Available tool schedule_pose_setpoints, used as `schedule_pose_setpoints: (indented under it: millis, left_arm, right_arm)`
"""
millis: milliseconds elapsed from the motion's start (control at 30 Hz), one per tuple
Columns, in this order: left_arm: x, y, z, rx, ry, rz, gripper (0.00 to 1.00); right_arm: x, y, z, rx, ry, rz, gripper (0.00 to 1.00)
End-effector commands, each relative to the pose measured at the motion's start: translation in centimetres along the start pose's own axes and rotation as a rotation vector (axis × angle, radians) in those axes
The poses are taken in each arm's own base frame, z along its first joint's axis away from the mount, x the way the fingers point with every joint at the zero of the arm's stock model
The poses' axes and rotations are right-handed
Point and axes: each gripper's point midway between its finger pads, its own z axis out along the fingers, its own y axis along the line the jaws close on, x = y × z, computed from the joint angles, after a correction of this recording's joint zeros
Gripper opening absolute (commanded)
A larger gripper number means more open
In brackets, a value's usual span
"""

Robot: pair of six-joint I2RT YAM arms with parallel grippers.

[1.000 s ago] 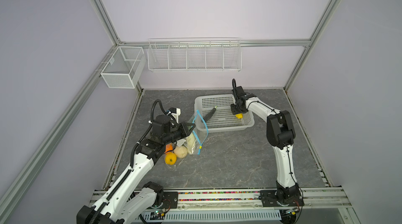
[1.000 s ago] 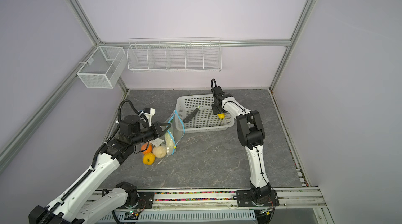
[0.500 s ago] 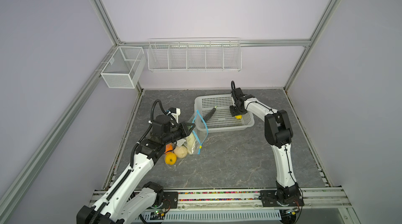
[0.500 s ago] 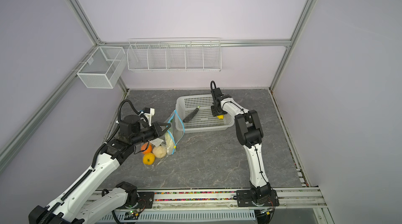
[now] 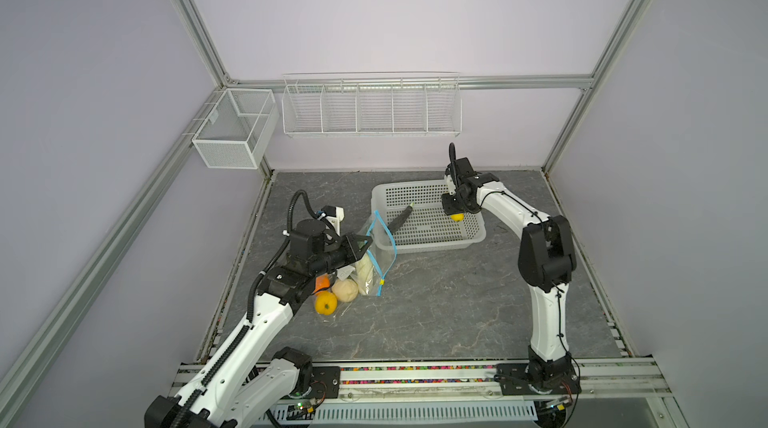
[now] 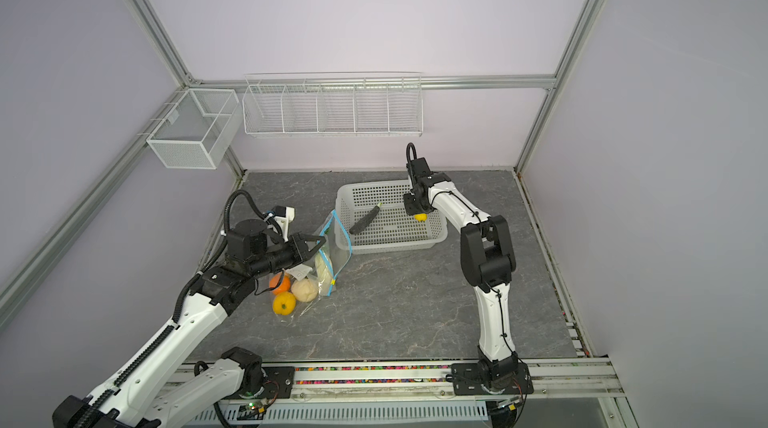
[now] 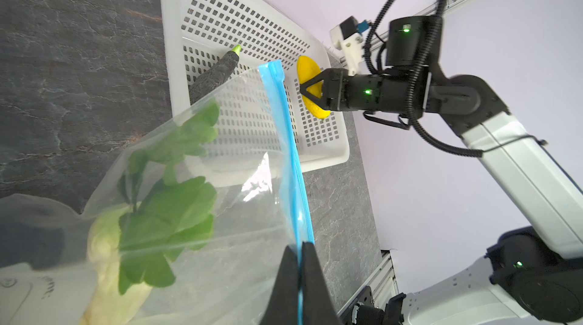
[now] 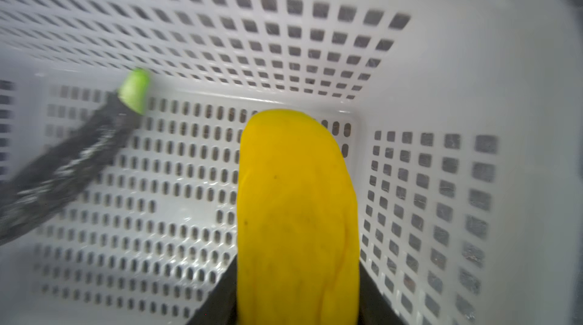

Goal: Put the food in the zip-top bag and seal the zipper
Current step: 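Carry the yellow squash with the right gripper to the bag mouth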

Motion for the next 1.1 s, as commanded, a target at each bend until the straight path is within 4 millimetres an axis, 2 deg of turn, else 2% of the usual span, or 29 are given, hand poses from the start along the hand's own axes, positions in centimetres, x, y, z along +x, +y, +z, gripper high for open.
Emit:
schedule_pose_setpoints:
  millis: [0, 267, 400, 600, 700, 833, 1067]
  left_arm:
    - [-1.0, -0.8, -0.8, -0.003, -0.034, 0.025, 0.00]
    - [-1.2, -0.7, -0.5, -0.007, -0.039, 0.026, 0.00]
    - [-1.3, -0.7, -0.3, 0.000, -0.042, 0.017, 0.00]
    - [-1.5, -0.9, -0.5, 0.002, -0.050, 0.020, 0.00]
    - [-1.5, -0.9, -0.6, 0.005, -0.056, 0.018, 0.00]
    - [-1.6, -1.0, -0.7, 0.010, -0.062, 0.017, 0.00]
    - [-1.9, -1.3, -0.8, 0.013, -0.072, 0.024, 0.00]
  right_arm:
    - [0.1, 2.0, -4.9, -0.146, -0.034, 0.052, 0.41]
    - [3.2, 6.7, -11.6, -0.439, -0.031, 0.053, 0.41]
    - [4.4, 9.8, -15.5, -0.594, -0.029, 0.026, 0.42]
    - [6.5, 14.6, -19.2, -0.795, 0.030, -0.014, 0.42]
    - [6.6, 16.7, -20.4, -0.864, 0.038, -0.024, 0.42]
    - [6.5, 19.8, -20.9, -0.945, 0.062, -0.006, 0.42]
    - [6.9, 24.1, -20.2, -0.978, 0.101, -0.005, 0.40]
